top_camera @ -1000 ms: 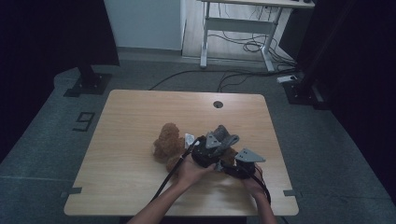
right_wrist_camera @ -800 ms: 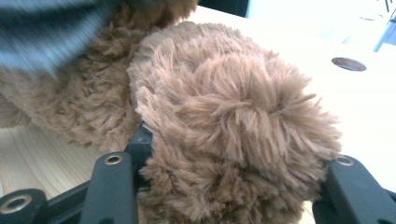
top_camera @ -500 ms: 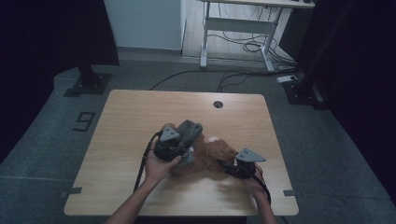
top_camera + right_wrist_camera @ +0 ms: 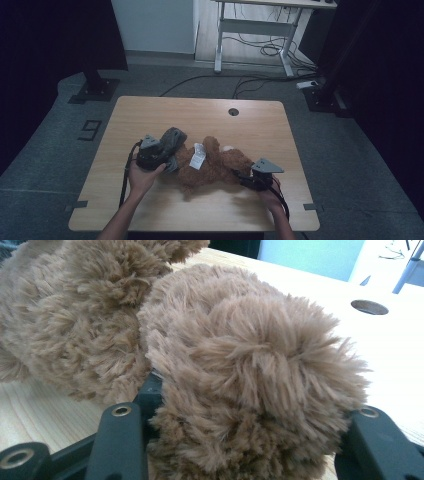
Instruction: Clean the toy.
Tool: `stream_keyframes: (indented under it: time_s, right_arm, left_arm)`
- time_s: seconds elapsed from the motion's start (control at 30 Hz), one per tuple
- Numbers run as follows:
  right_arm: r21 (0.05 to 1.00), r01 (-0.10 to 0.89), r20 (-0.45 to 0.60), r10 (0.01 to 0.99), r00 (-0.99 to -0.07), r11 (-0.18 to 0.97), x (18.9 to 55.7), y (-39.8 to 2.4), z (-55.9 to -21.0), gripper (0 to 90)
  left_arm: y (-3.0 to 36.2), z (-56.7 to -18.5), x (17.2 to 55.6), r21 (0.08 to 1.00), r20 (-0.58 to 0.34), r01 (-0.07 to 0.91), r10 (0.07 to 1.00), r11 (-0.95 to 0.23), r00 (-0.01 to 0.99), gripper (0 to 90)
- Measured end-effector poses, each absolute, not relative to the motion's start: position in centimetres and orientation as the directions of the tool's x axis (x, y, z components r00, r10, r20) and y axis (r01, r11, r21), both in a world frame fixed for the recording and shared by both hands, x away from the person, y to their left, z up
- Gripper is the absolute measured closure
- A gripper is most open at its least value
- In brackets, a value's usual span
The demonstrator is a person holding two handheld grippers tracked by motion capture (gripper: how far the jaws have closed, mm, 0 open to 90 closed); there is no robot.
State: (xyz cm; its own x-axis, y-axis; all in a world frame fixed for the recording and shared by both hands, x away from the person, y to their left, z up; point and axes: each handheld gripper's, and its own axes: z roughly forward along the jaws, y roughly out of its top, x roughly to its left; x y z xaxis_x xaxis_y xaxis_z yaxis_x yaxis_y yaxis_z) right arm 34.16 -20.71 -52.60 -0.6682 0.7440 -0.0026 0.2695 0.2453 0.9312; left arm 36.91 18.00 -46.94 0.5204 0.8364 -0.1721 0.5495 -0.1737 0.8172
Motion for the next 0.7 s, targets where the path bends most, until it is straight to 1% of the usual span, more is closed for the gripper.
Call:
stream_keyframes:
  time_s: [0.1,0.17,0.2,0.23,0.3,0.33,0.4,0.43,0.47,0.53,0.6,0.7]
  right_arm:
    - [0.931,0.269,-0.005,0.745,-0.667,0.246,34.2,-20.7,-52.6,44.4]
    - [0.931,0.268,-0.006,0.746,-0.666,0.247,34.2,-20.7,-52.6,44.5]
    - [0.930,0.262,-0.021,0.749,-0.663,0.257,34.3,-20.6,-52.5,44.5]
    - [0.930,0.262,-0.021,0.749,-0.663,0.257,34.3,-20.6,-52.5,44.5]
    - [0.930,0.255,-0.034,0.754,-0.656,0.264,34.3,-20.4,-52.5,44.5]
    - [0.931,0.248,-0.049,0.763,-0.645,0.269,34.4,-20.2,-52.5,44.5]
    - [0.933,0.243,-0.055,0.771,-0.634,0.267,34.4,-20.0,-52.5,44.7]
    - [0.933,0.243,-0.055,0.771,-0.634,0.267,34.4,-20.0,-52.5,44.7]
    - [0.935,0.242,-0.057,0.783,-0.620,0.260,34.4,-19.8,-52.6,45.0]
    - [0.936,0.240,-0.059,0.787,-0.614,0.258,34.4,-19.7,-52.6,45.1]
    - [0.938,0.232,-0.066,0.792,-0.606,0.256,34.3,-19.6,-52.7,45.0]
    - [0.937,0.235,-0.065,0.786,-0.614,0.260,34.1,-19.7,-52.7,43.5]
  left_arm:
    - [18.6,-46.5,36.8,0.815,-0.186,0.559,0.845,-0.153,0.502,74.9]
    - [18.5,-46.1,36.7,0.821,-0.178,0.550,0.844,-0.157,0.506,74.5]
    - [17.8,-44.9,36.4,0.836,-0.152,0.520,0.838,-0.173,0.523,74.4]
    - [17.8,-44.9,36.4,0.836,-0.152,0.520,0.838,-0.173,0.523,74.3]
    - [16.4,-43.6,36.2,0.853,-0.130,0.487,0.827,-0.188,0.547,74.4]
    - [14.7,-42.4,36.2,0.861,-0.111,0.463,0.812,-0.209,0.572,74.4]
    - [13.1,-41.8,36.6,0.862,-0.093,0.450,0.802,-0.231,0.590,74.3]
    - [13.1,-41.8,36.6,0.862,-0.093,0.450,0.802,-0.231,0.590,74.3]
    - [11.6,-41.7,37.2,0.853,-0.096,0.460,0.791,-0.248,0.605,74.2]
    - [10.9,-42.0,37.5,0.845,-0.098,0.469,0.789,-0.256,0.607,73.9]
    - [9.8,-43.2,38.1,0.823,-0.131,0.505,0.777,-0.261,0.616,73.5]
    - [9.6,-44.3,38.1,0.810,-0.144,0.520,0.768,-0.270,0.624,73.6]
